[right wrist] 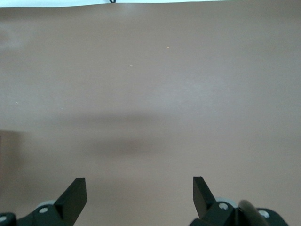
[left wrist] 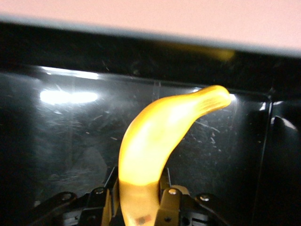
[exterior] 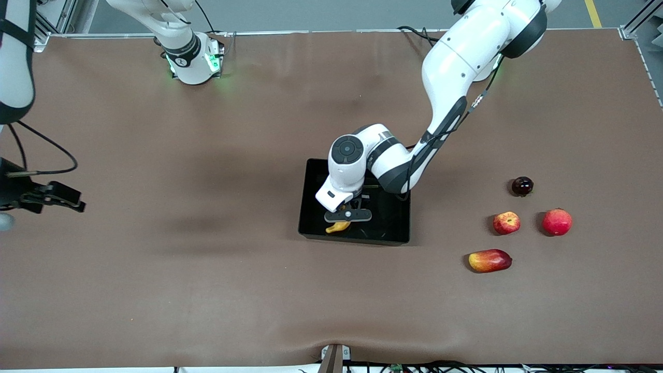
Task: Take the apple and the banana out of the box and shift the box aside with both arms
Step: 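Grasp the banana with the left gripper while the right gripper approaches the tray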
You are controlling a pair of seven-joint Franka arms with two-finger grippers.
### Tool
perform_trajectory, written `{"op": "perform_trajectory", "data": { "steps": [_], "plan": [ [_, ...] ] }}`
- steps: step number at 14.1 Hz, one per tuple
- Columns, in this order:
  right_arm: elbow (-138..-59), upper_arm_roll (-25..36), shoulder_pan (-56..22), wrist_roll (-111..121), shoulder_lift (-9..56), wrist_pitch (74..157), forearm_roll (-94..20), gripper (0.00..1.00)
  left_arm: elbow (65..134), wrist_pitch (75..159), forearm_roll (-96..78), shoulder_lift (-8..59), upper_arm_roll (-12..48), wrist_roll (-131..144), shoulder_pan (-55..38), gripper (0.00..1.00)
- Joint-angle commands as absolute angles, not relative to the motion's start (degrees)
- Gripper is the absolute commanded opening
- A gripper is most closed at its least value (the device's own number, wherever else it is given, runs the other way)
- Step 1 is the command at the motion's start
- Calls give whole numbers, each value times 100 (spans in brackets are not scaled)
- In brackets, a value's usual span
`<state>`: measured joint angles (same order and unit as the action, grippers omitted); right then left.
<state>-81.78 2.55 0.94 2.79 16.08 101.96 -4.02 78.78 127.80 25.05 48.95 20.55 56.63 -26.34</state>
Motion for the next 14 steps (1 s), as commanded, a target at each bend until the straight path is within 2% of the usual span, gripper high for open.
{"op": "perform_trajectory", "data": {
  "steps": [1, 7, 9, 11, 14],
  "plan": [
    [-8191, 255, -254, -359, 1775, 10213, -597, 100, 7945, 12288, 2619, 4343, 2092, 5643, -2575, 0],
    [-8244, 255, -772, -887, 2021, 10371, -1037, 100, 7963, 11348, 2312, 3306, 2127, 4320, -1760, 0],
    [-8559, 255, -1044, -1062, 2126, 10650, -1037, 100, 7972, 11084, 2329, 3200, 2118, 3187, -1277, 0],
    [-8919, 264, -1474, -1780, 2258, 11291, -985, 100, 7972, 11057, 2381, 3182, 2109, 2150, -767, 0],
    [-8991, 264, -1853, -2153, 2557, 11426, -923, 100, 7972, 11091, 2408, 3260, 2074, 664, -29, 0]
  ]
}}
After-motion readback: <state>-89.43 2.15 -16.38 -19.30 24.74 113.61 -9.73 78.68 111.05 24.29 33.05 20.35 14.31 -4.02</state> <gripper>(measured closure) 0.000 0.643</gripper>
